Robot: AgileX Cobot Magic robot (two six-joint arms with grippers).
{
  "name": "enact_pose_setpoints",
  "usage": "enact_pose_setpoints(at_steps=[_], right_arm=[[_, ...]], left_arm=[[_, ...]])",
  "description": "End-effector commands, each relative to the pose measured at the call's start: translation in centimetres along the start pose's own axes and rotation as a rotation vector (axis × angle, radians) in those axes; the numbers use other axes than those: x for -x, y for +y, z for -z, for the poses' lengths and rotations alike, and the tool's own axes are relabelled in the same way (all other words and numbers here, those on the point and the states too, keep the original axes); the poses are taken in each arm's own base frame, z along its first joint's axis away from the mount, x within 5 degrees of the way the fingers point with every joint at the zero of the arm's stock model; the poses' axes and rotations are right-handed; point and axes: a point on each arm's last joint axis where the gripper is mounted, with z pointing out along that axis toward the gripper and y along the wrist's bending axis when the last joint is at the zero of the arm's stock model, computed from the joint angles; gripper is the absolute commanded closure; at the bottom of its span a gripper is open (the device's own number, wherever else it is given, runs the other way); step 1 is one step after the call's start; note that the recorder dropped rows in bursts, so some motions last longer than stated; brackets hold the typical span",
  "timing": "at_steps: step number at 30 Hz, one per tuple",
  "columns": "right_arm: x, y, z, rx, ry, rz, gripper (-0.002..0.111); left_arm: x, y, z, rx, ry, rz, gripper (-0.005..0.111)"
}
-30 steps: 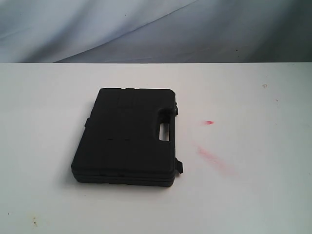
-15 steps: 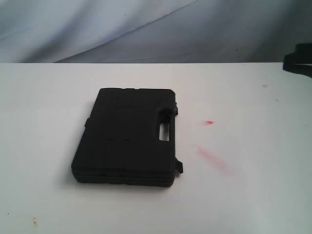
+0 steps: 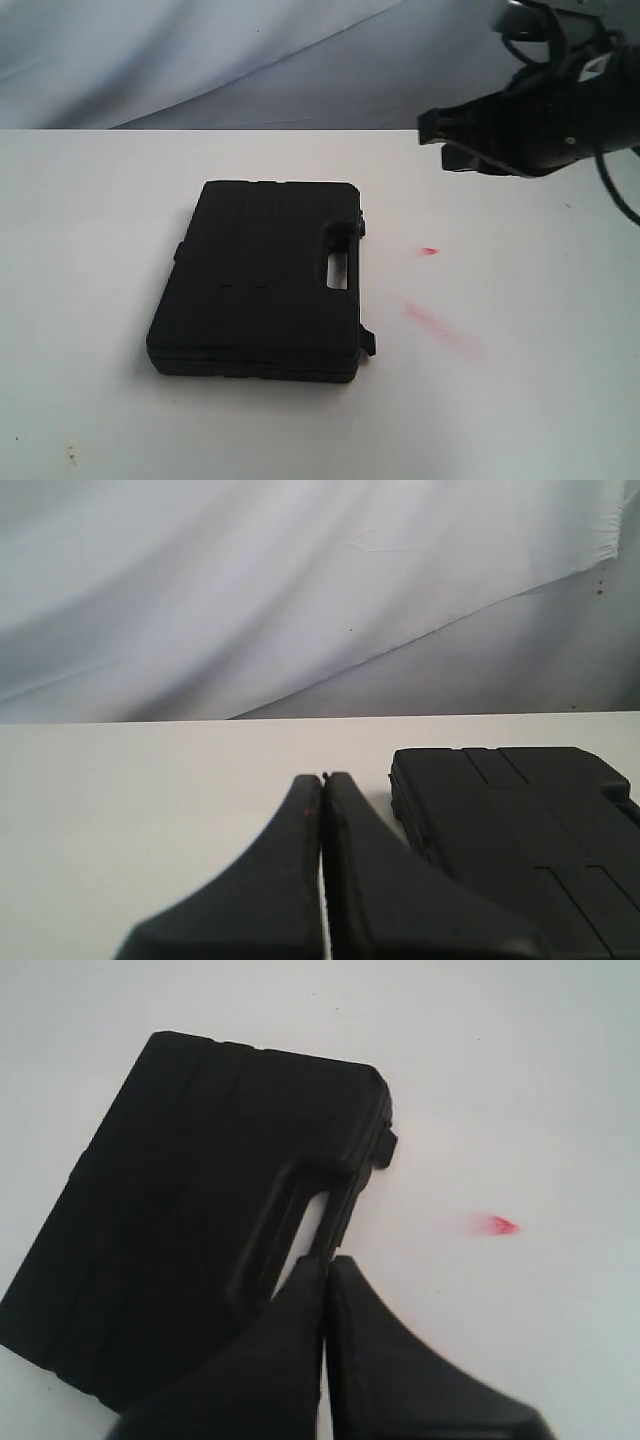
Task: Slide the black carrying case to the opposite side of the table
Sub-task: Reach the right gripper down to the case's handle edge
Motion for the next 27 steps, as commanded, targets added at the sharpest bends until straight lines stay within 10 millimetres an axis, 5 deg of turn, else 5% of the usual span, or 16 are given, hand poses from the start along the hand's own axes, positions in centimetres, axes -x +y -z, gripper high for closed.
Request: enact_pose_setpoints(at_steps=[1, 10, 27], right_arm=[[1.2, 1.9, -2.0, 0.003, 0.015, 0.005, 0.108], [3.1, 4.6, -6.0, -0.129, 0.159, -0.014, 0.108], [3.3, 4.5, -13.1, -0.216, 0.376, -0.144, 0.108]], left_arm=[[-0.1, 0.0, 0.0, 0.002, -0.006, 0.002, 0.107], [-0.1, 0.0, 0.0, 0.002, -0.006, 0.002, 0.107], [-0.1, 0.0, 0.0, 0.002, -0.006, 0.002, 0.107]])
